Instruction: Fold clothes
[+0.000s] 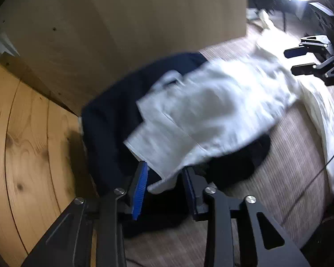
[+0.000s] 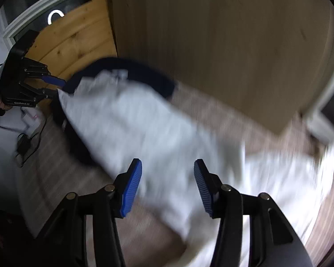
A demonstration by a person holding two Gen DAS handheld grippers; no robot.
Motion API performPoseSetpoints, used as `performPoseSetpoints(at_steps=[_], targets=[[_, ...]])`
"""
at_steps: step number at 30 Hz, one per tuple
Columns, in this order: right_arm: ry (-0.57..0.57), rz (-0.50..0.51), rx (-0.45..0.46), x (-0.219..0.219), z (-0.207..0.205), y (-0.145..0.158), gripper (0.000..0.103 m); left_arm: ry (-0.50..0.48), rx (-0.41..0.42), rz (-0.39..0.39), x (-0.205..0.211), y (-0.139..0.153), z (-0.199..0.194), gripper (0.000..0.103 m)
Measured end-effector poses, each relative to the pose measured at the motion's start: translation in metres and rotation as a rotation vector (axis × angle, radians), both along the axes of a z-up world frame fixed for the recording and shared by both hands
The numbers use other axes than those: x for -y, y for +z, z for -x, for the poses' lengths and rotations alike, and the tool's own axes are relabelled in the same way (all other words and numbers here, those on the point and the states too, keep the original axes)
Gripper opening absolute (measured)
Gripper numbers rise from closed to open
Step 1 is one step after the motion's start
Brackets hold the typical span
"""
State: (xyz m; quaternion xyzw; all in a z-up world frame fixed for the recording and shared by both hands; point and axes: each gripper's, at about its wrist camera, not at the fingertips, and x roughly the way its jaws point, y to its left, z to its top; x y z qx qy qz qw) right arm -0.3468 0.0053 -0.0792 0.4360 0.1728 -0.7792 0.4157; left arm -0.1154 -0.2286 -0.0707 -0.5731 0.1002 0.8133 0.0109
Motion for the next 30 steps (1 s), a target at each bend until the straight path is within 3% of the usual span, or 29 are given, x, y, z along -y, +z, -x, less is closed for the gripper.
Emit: performPoseSetpoints(at_steps=[4, 9, 15, 21, 24, 26, 28, 29, 30], targets=[[-0.014, -0.071, -0.025, 0.028, 0.043, -0.016, 0.055, 0.040, -0.004, -0.037, 0.022, 0.005, 0.023, 0.039], [-0.003, -0.091, 0.016, 0.018, 0.053, -0.029, 0.055, 0.003, -0.083, -0.062, 0.031, 0.045, 0.011, 0.044], [0.011, -0.114, 0.064, 0.006, 0.065, -0.045, 0.055, 0.037, -0.160, -0.079, 0.059, 0.054, 0.035, 0.044], [0.026, -0.137, 0.112, -0.006, 0.077, -0.060, 0.055, -0.071, 0.018, -0.010, 0.032, -0.007, 0.071, 0.044], [0.053, -0.128, 0.134, -0.003, 0.078, -0.061, 0.062, -0.073, 0.067, -0.032, 0.029, -0.028, 0.081, 0.044], [0.063, -0.138, 0.141, -0.003, 0.078, -0.064, 0.063, -0.077, 0.085, -0.042, 0.027, -0.037, 0.085, 0.037], [0.074, -0.147, 0.147, -0.002, 0.077, -0.069, 0.063, -0.090, 0.085, -0.040, 0.022, -0.038, 0.085, 0.023], [0.082, -0.138, 0.156, -0.003, 0.076, -0.069, 0.062, -0.093, 0.085, -0.048, 0.021, -0.037, 0.084, 0.007], [0.089, -0.125, 0.162, -0.005, 0.074, -0.067, 0.059, -0.089, 0.080, -0.061, 0.022, -0.034, 0.083, 0.005]])
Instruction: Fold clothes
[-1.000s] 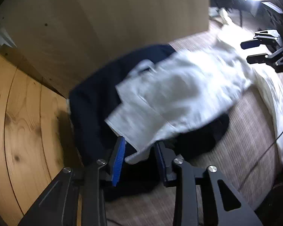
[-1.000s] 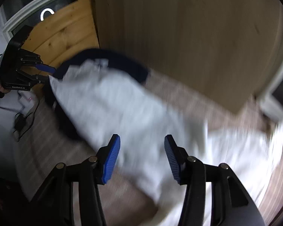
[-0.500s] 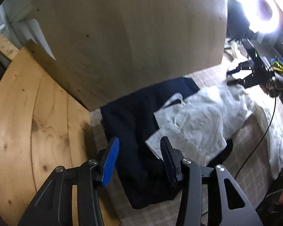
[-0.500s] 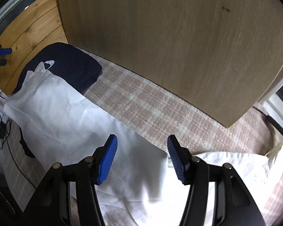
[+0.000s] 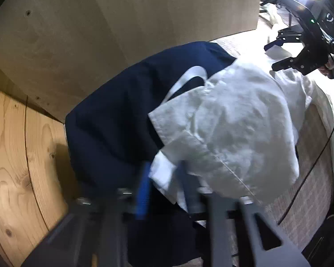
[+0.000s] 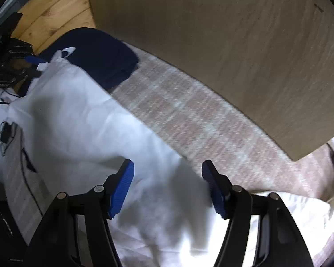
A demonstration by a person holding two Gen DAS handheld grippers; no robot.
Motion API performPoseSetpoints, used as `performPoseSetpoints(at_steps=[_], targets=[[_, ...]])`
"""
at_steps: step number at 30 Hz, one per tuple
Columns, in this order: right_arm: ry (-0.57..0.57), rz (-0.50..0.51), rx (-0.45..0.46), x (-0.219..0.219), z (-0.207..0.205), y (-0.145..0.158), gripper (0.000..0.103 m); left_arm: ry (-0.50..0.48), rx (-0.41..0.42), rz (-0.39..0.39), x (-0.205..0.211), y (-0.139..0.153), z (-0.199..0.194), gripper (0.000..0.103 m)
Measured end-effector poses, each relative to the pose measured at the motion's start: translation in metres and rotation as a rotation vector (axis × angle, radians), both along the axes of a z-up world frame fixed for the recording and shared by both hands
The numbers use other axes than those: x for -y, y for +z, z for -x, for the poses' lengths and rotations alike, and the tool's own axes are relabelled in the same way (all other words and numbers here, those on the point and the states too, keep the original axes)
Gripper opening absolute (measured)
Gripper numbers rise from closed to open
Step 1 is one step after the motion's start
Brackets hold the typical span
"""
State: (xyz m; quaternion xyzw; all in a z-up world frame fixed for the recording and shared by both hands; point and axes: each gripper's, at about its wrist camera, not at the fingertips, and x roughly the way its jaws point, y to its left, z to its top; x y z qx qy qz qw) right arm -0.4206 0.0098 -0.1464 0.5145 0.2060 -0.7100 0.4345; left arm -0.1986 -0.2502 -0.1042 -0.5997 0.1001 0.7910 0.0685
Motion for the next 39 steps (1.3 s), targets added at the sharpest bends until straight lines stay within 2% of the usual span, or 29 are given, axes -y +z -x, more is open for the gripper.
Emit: performPoseSetpoints(at_steps=[2, 5, 11, 16, 19, 23, 26, 30, 37, 39], targets=[[0.006, 0.010, -0.008, -0.004, -0.006, 0.005, 0.002, 0.018, -0.019, -0.017, 0.003, 0.009, -0.003, 0.005], [0.014, 0.027, -0.014, -0.014, -0.014, 0.014, 0.003, 0.029, -0.051, -0.018, 0.005, 0.025, -0.009, 0.005], [-0.020, 0.040, -0.058, -0.037, -0.023, 0.034, 0.003, -0.020, -0.100, 0.032, -0.013, 0.054, -0.014, 0.005], [-0.066, -0.007, -0.095, -0.053, -0.022, 0.039, 0.002, -0.078, -0.131, 0.046, -0.030, 0.071, -0.009, 0.005], [-0.098, -0.043, -0.071, -0.068, -0.022, 0.037, 0.002, -0.099, -0.096, 0.017, -0.030, 0.059, 0.008, 0.005], [-0.103, -0.047, -0.062, -0.076, -0.021, 0.035, 0.003, -0.085, -0.011, 0.077, -0.022, 0.024, 0.036, 0.006], [-0.097, -0.058, -0.062, -0.071, -0.020, 0.032, 0.003, -0.075, 0.015, 0.086, -0.015, 0.012, 0.045, 0.018], [-0.090, -0.071, -0.064, -0.066, -0.017, 0.027, 0.003, -0.055, -0.002, 0.110, -0.008, 0.011, 0.045, 0.044], [-0.081, -0.085, -0.070, -0.056, -0.016, 0.019, 0.003, -0.071, 0.021, 0.073, -0.010, -0.005, 0.048, 0.046], [-0.082, -0.084, -0.073, -0.055, -0.016, 0.017, 0.003, -0.063, 0.025, 0.047, -0.010, -0.009, 0.051, 0.043]])
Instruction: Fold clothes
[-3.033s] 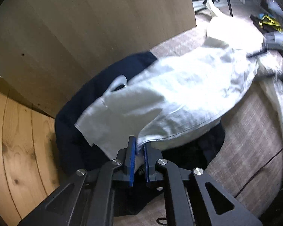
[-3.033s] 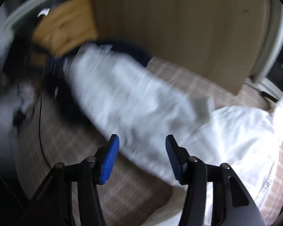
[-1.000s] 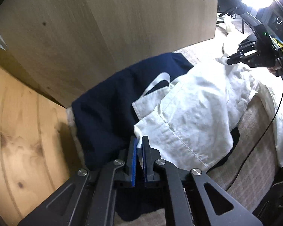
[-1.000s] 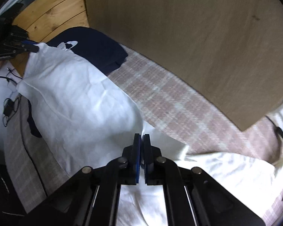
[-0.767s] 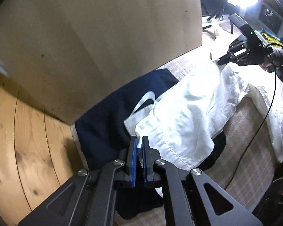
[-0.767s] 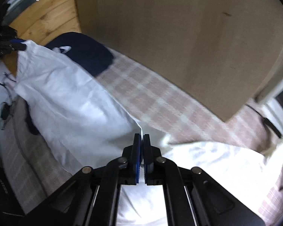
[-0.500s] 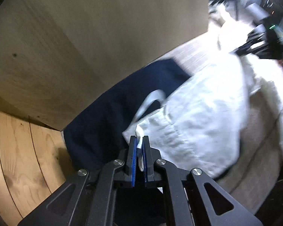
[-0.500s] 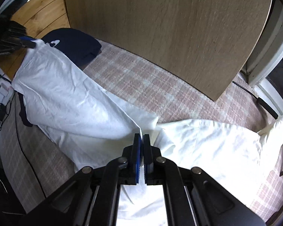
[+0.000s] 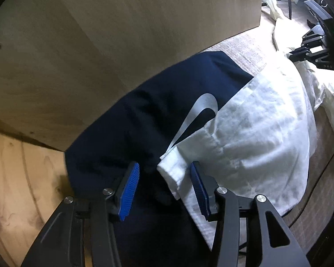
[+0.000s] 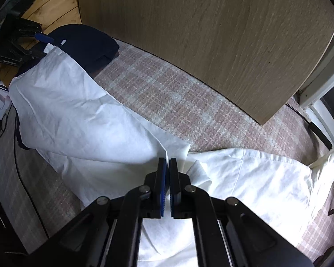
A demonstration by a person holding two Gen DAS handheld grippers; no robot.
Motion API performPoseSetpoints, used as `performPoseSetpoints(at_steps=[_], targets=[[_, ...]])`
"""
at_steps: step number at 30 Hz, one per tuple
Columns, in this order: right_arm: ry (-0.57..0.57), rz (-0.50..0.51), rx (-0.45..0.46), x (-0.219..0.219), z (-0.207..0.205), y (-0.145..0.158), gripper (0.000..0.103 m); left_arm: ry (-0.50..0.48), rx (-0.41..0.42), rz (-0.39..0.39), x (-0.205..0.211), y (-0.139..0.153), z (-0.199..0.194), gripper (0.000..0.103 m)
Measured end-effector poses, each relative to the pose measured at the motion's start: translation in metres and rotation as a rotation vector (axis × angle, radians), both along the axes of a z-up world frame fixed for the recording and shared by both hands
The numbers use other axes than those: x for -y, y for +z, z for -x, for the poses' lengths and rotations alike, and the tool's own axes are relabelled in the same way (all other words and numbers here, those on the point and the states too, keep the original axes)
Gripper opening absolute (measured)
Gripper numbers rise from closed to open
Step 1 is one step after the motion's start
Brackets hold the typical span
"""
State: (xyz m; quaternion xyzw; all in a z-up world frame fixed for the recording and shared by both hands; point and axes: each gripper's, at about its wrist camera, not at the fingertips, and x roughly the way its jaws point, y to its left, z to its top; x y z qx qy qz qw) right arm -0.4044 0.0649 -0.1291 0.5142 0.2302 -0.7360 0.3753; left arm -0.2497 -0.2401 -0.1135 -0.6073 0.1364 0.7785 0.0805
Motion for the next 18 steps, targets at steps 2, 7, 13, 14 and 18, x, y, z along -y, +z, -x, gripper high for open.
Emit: performPoseSetpoints(at_steps=[2, 7, 13, 14, 18], targets=[[-0.004, 0.002, 0.000, 0.003, 0.002, -0.006, 0.003, 0.024, -0.009, -0.036, 0.000, 0.000, -0.001, 0.035], [-0.021, 0.008, -0.001, 0.002, 0.002, -0.006, 0.003, 0.029, -0.062, -0.033, -0.015, 0.005, -0.018, 0.010], [-0.036, 0.021, -0.020, 0.003, 0.000, 0.003, 0.003, 0.067, -0.122, -0.063, -0.024, 0.032, -0.042, 0.003], [-0.037, 0.034, -0.017, 0.003, 0.000, 0.007, 0.003, 0.077, -0.138, -0.065, -0.021, 0.041, -0.048, 0.003], [-0.042, 0.096, -0.019, 0.003, -0.001, 0.025, 0.003, 0.125, -0.177, -0.044, -0.007, 0.074, -0.064, 0.003]])
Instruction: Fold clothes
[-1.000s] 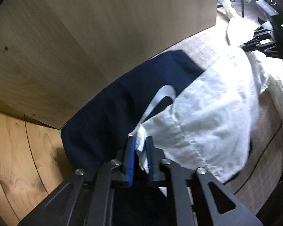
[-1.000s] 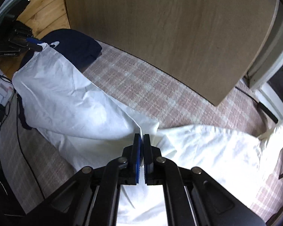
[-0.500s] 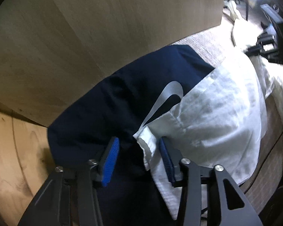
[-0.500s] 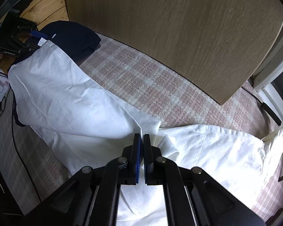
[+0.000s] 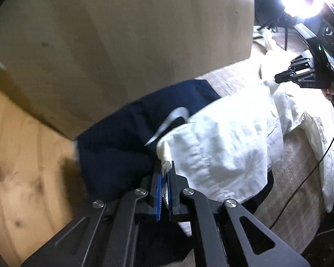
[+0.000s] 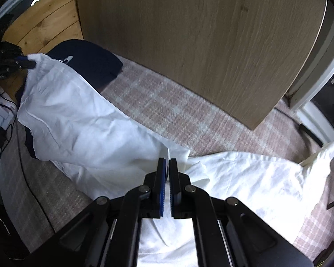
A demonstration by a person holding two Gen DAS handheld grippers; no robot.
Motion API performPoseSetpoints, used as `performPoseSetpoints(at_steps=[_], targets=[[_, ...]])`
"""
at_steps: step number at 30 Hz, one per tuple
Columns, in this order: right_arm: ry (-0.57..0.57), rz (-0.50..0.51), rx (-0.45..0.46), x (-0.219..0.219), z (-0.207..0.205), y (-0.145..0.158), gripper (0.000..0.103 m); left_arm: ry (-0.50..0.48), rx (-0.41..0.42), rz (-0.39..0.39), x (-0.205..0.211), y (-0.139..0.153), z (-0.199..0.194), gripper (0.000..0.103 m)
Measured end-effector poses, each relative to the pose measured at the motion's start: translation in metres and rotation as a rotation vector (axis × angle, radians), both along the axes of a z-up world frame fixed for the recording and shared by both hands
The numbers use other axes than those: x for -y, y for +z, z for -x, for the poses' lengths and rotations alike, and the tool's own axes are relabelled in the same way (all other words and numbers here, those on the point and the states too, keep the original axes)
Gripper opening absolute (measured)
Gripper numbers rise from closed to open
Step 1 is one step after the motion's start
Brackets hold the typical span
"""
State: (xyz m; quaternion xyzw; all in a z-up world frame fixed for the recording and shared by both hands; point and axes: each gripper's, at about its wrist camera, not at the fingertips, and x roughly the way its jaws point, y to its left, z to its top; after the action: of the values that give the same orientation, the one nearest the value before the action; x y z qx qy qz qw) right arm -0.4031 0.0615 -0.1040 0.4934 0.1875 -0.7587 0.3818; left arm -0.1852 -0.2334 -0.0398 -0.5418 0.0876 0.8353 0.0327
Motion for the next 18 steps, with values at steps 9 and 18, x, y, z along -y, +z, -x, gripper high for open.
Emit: performPoseSetpoints(at_steps=[9, 18], targets=[[-0.123, 0.206, -0.013, -0.036, 0.004, 0.044, 0.036, 0.068, -0.090, 0.024, 0.027, 0.053, -0.021, 0.004], [-0.383, 0.099, 0.115, -0.121, 0.013, -0.029, 0.035, 0.104, -0.006, -0.037, 0.027, 0.014, -0.016, 0.003]])
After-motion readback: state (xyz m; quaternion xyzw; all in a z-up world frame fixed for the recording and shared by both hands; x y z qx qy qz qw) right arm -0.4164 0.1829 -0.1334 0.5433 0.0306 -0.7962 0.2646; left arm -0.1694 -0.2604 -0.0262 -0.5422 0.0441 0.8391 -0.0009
